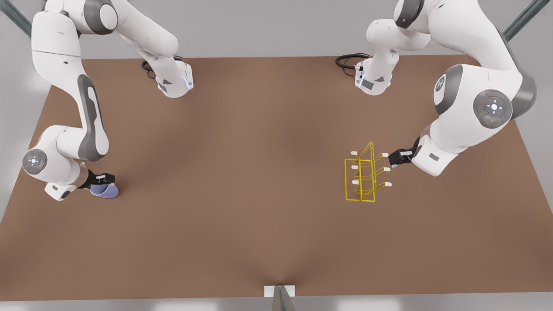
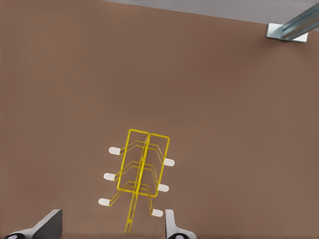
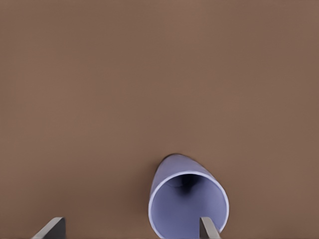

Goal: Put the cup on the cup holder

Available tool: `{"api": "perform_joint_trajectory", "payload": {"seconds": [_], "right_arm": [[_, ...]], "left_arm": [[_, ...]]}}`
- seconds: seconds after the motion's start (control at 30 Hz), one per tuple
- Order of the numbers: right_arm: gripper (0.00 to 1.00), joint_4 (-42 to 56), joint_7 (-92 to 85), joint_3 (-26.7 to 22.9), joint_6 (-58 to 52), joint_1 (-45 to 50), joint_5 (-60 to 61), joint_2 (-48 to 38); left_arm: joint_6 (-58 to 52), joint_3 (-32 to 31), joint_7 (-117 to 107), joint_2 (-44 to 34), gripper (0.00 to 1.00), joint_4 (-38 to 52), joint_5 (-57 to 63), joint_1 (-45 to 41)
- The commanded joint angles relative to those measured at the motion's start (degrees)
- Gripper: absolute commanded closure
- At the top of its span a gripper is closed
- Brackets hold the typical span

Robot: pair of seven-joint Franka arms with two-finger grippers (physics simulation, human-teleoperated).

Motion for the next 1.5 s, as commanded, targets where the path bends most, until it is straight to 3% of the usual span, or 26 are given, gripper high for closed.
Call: {"api": "perform_joint_trajectory", "payload": {"seconds": [0.0, 0.6, 0.87, 1.27, 1.3, 1.4, 1.43, 1.47], "right_arm": [[0.0, -0.3, -3.7, 0.0, 4.2, 0.1, 0.1, 0.3], [0.0, -3.1, -2.0, 2.0, 6.6, -2.8, 0.9, 0.5], [0.0, -6.5, -1.9, 2.0, 9.7, -3.3, 0.9, 0.8], [0.0, -11.8, -2.3, 1.6, 16.3, -4.3, 0.0, 1.7], [0.07, -11.8, -2.3, 1.6, 16.4, -4.4, 0.0, 1.9], [0.71, -11.8, -2.6, 1.4, 16.4, -5.1, -0.7, 2.3], [0.79, -11.8, -2.9, 1.4, 16.3, -5.3, -1.4, 2.4], [0.79, -11.7, -3.0, 1.4, 15.8, -5.4, -1.4, 2.3]], "left_arm": [[0.0, 0.0, -1.9, -0.1, 0.0, 0.0, 0.0, 0.0], [0.0, -0.1, -1.9, -0.1, 0.0, 0.0, 0.1, -0.6], [-4.4, -0.1, -2.2, 0.8, 0.0, -0.2, 2.9, -6.0], [-0.9, 0.0, -1.8, 3.0, 0.0, 0.3, 8.2, -9.3], [0.6, -0.1, -1.6, 2.7, 0.0, 0.6, 8.0, -9.3], [1.8, 0.1, -1.5, 2.4, 0.0, 0.8, 7.9, -9.3], [1.8, 0.1, -1.5, 2.6, 0.0, 0.6, 7.9, -9.4], [2.1, 0.1, -1.4, 2.6, 0.0, 0.7, 7.9, -9.1]]}}
